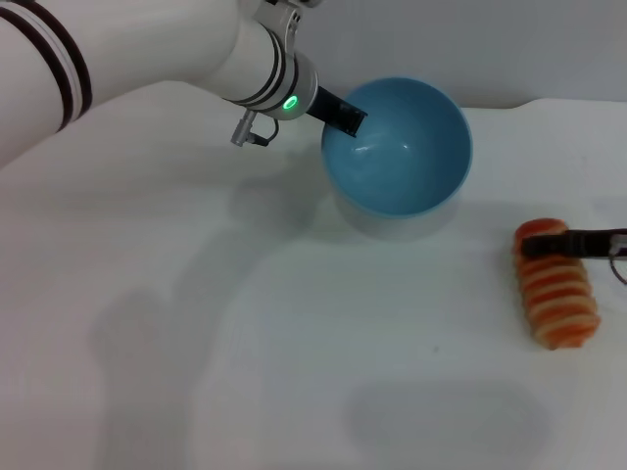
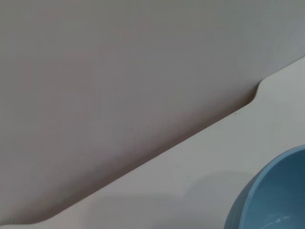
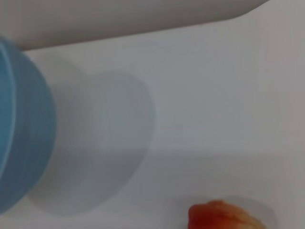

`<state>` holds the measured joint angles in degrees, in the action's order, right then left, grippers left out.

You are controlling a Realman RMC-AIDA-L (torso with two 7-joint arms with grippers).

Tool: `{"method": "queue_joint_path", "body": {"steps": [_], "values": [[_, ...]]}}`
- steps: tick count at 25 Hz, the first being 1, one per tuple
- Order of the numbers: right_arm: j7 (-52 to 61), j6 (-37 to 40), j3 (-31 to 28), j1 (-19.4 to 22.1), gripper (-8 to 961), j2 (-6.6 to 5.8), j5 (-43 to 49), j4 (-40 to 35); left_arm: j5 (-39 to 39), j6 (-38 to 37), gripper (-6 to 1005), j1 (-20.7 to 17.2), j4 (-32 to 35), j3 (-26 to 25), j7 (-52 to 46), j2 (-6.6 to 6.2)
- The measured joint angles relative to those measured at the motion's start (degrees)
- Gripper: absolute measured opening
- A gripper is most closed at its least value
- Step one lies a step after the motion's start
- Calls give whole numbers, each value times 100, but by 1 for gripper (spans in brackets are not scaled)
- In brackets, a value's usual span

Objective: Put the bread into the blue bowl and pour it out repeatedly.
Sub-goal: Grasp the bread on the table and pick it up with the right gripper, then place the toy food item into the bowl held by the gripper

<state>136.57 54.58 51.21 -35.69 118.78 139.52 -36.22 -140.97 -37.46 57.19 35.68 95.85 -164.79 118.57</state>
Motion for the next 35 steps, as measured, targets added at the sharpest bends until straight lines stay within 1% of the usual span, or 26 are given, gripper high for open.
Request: {"method": "queue_joint_path", "body": {"steps": [4, 8, 14, 19, 22, 27, 32, 35], "values": [[0, -84, 28, -34, 733, 6, -7, 86, 7, 9, -2, -25, 15, 19, 0, 0], [-4, 44, 41, -43, 722, -6, -7, 78, 9, 11, -1, -44, 16, 21, 0, 5], [-15, 52, 153, 74, 706, 8, -7, -191, 9, 30, -1, -50, 45, 21, 5, 9], [-174, 44, 325, 109, 582, 11, -104, -323, 14, 62, -1, -60, 36, 9, 4, 9], [-323, 257, 453, 278, 511, 15, -397, -841, 16, 97, -1, -61, 26, 23, 3, 9], [-429, 670, 393, 582, 489, 22, -766, -1903, 18, 102, -1, -90, 9, 15, 3, 5], [-472, 1136, 324, 616, 467, 25, -1017, -2780, 17, 72, -1, -112, 0, 12, 3, 0], [-510, 1418, 341, 604, 443, 29, -1419, -3412, 17, 25, -1, -112, -1, 51, 6, 5]]}}
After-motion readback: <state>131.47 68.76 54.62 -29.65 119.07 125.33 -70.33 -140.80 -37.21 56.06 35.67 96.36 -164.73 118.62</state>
